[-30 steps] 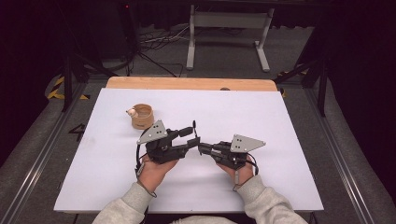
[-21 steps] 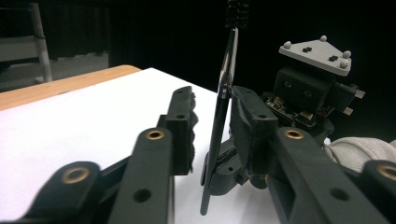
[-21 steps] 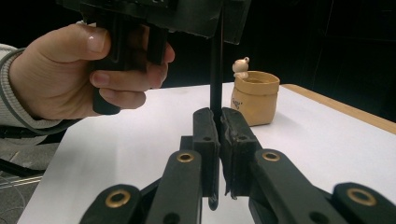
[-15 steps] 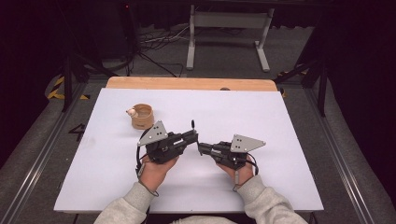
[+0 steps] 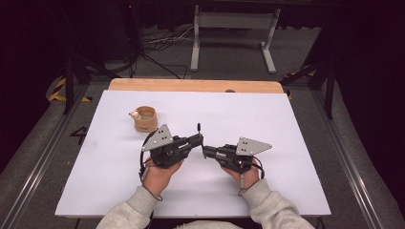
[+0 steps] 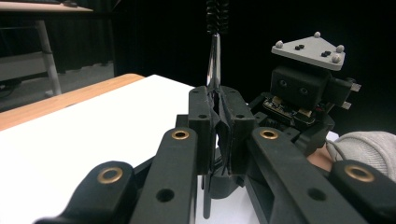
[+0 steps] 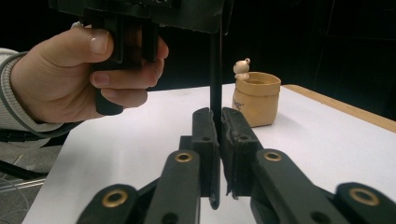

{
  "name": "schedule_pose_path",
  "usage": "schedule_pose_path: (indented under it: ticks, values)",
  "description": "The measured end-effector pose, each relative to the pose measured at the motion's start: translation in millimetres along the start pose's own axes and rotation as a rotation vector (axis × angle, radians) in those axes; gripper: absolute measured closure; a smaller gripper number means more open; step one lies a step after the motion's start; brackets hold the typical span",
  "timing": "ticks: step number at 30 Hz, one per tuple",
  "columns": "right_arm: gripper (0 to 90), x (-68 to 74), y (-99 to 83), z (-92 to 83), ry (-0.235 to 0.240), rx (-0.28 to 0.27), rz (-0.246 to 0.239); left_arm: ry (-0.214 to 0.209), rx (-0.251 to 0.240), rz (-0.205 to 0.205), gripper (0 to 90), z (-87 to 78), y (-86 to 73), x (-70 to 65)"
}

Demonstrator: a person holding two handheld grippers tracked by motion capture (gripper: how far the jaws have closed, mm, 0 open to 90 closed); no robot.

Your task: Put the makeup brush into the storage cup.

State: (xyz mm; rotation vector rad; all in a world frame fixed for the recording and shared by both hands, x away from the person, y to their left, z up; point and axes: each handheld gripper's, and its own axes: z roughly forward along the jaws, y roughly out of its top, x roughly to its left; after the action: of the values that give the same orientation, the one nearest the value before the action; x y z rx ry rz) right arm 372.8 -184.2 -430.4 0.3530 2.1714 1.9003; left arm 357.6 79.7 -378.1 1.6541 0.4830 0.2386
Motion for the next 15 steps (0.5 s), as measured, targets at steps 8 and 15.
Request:
schedule_pose_path:
  ticks: [8,15]
  values:
    - [32.7,0.0,7.5,-1.4,-0.007,-0.038,0.035,0.018,-0.012,-0.001,84.7,-7.3,6.4,4.5]
    - [17.8,-3.7,15.4,-10.7,-0.064,-0.040,0.049,0.037,-0.016,0.015,84.7,-14.3,13.9,8.4]
